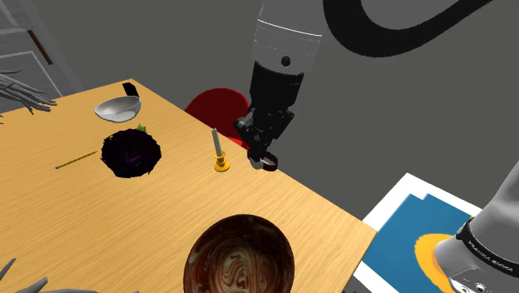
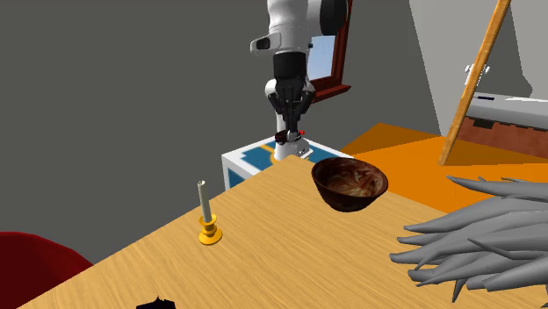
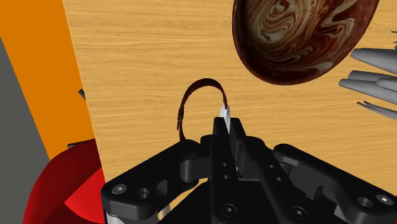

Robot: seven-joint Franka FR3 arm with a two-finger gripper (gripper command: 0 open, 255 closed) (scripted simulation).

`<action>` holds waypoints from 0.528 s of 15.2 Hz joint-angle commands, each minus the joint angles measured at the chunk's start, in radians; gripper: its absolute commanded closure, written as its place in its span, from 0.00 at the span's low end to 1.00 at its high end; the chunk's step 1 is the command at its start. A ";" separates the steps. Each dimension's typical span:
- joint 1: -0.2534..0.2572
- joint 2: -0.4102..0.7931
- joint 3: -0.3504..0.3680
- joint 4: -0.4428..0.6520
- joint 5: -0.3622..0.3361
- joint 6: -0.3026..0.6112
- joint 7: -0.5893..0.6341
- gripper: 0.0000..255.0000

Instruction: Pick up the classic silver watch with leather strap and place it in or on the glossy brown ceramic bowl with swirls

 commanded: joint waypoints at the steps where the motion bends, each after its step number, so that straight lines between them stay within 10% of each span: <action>1: 0.014 0.004 0.037 0.019 -0.008 -0.005 0.059 1.00; 8: 0.045 0.067 0.178 0.119 -0.075 -0.019 0.270 1.00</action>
